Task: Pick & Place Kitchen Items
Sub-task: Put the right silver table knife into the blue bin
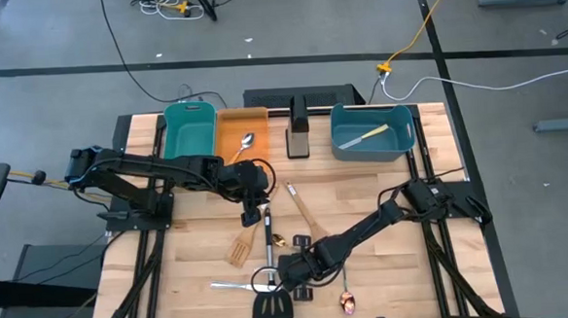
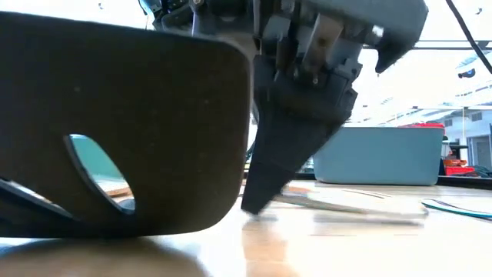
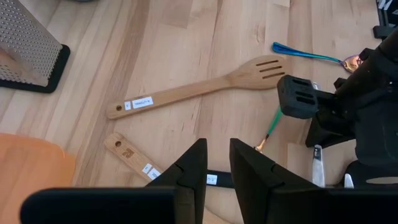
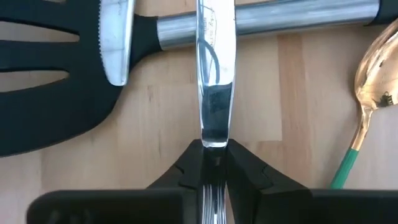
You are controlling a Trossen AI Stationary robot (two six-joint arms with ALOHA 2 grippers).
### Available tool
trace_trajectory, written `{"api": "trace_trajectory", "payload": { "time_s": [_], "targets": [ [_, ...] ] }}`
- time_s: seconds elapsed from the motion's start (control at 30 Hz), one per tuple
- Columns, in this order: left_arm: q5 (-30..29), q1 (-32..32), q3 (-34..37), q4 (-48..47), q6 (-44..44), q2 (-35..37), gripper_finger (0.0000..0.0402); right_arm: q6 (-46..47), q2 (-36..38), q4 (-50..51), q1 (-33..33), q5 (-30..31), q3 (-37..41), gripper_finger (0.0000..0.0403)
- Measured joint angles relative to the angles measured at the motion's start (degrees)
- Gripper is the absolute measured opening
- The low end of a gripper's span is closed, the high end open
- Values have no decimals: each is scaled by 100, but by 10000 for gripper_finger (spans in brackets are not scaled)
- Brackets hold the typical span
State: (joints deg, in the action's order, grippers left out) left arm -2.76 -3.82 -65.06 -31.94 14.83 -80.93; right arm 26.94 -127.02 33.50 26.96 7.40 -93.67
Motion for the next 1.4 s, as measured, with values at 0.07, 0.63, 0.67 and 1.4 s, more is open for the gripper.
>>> {"api": "trace_trajectory", "payload": {
  "time_s": [0.07, 0.63, 0.67, 1.4],
  "targets": [
    [0, -1, 0, 0, 0, 0, 73, -95, 167, -22, 4, 9, -2, 49],
    [0, 7, 0, 63, -83, 0, 73, -555, 1325, 1129, -161, 925, -22, 49],
    [-2, 14, 0, 63, -96, 0, 73, -555, 1405, 1240, -173, 987, -24, 48],
    [-256, 15, 0, 90, -90, 0, 73, -39, 2664, 3564, -326, 2399, -33, 48]
  ]
}}
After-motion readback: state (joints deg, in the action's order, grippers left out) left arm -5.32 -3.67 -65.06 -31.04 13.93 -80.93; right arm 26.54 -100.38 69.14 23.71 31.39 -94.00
